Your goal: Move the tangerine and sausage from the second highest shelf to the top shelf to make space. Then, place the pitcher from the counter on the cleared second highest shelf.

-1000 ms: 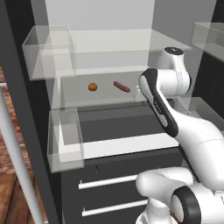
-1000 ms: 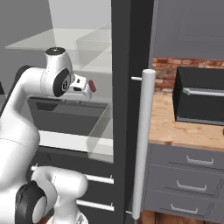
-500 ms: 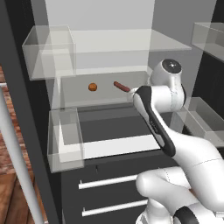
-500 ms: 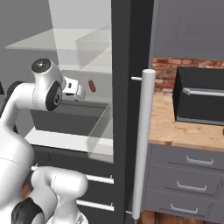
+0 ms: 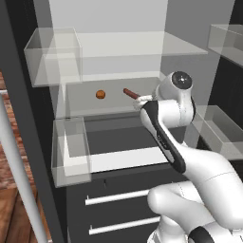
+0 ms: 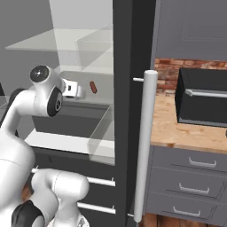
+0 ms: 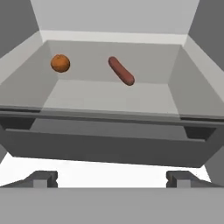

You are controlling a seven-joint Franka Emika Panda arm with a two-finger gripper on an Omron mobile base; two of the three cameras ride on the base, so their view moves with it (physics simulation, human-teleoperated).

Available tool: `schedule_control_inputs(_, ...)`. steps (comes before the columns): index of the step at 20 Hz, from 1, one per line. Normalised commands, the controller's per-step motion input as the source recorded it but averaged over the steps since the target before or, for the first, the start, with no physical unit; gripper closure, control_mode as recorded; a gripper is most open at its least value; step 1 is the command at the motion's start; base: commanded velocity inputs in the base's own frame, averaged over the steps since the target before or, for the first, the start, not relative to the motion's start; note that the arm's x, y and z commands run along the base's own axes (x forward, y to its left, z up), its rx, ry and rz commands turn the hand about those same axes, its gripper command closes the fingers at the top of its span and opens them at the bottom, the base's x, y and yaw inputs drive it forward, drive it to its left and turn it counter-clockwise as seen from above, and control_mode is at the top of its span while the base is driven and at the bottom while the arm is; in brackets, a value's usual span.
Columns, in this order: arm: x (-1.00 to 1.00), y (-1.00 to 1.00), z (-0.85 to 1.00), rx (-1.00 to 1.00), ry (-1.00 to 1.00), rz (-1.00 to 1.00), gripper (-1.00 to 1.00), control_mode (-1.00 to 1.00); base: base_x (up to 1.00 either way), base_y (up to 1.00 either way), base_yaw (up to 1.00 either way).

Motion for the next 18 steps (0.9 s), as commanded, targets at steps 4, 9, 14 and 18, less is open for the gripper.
schedule_control_inputs(4,0.13,0.23,0.0,0.0,-0.18,-0.01,-1.0,-1.0,0.0,0.0,0.0)
schedule_control_inputs(9,0.43,0.02,0.0,0.0,-0.04,-0.07,-1.0,-1.0,0.0,0.0,0.0)
schedule_control_inputs(14,0.47,0.0,0.0,0.0,0.0,-0.07,-1.0,-1.0,0.0,0.0,0.0)
schedule_control_inputs(18,0.5,0.0,0.0,0.0,0.0,-0.06,-1.0,-1.0,0.0,0.0,0.0)
